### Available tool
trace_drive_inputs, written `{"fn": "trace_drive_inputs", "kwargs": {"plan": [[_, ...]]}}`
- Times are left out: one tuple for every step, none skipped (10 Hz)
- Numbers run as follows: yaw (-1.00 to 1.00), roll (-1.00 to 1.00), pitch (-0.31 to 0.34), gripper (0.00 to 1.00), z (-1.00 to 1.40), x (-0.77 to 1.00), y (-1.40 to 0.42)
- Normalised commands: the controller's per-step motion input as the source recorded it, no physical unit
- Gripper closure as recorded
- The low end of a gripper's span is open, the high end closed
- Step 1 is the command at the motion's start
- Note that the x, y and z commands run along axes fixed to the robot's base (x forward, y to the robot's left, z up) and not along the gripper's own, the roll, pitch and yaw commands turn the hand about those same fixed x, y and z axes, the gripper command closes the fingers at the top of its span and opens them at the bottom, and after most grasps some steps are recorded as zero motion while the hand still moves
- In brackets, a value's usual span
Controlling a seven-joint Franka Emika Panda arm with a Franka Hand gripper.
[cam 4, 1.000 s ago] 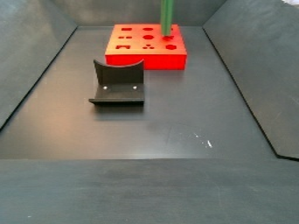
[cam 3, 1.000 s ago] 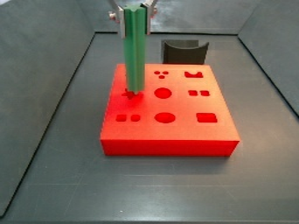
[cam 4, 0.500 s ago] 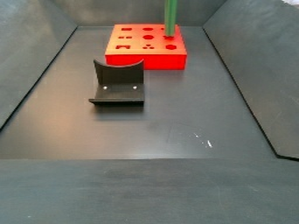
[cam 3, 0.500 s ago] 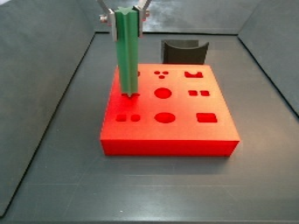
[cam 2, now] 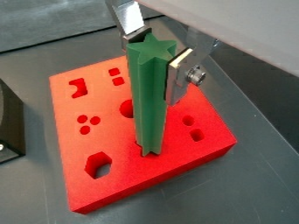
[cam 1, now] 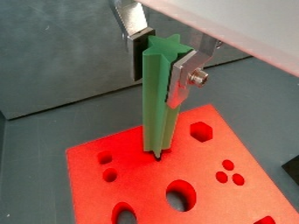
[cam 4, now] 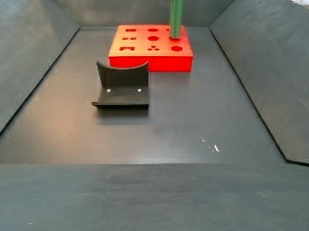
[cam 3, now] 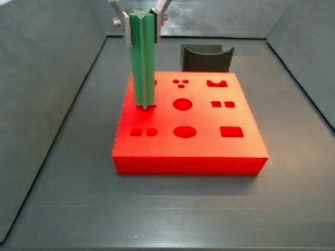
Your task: Insert the star object.
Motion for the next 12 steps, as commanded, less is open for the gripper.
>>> {"fn": "trace_drive_inputs", "kwargs": {"plan": [[-0.13, 0.05, 0.0, 1.0, -0.03, 0.07, 0.0], [-0.12, 0.05, 0.0, 1.0, -0.01, 0.14, 0.0], [-0.05, 0.04, 0.0, 1.0, 0.0, 0.23, 0.0], [-0.02, 0.02, 0.0, 1.0, 0.0, 0.15, 0.0], [0.0, 0.02, 0.0, 1.0, -0.01, 0.02, 0.0], [0.0, 0.01, 0.0, 1.0, -0.03, 0.0, 0.0], [-0.03, 0.01, 0.0, 1.0, 0.0, -0.07, 0.0], [-0.01, 0.0, 0.0, 1.0, 0.0, -0.02, 0.0], [-0.01, 0.0, 0.0, 1.0, -0.05, 0.0, 0.0], [-0.05, 0.0, 0.0, 1.0, -0.14, 0.03, 0.0], [-0.03, 0.01, 0.0, 1.0, -0.21, 0.02, 0.0], [-0.03, 0.02, 0.0, 1.0, -0.25, 0.02, 0.0]]}}
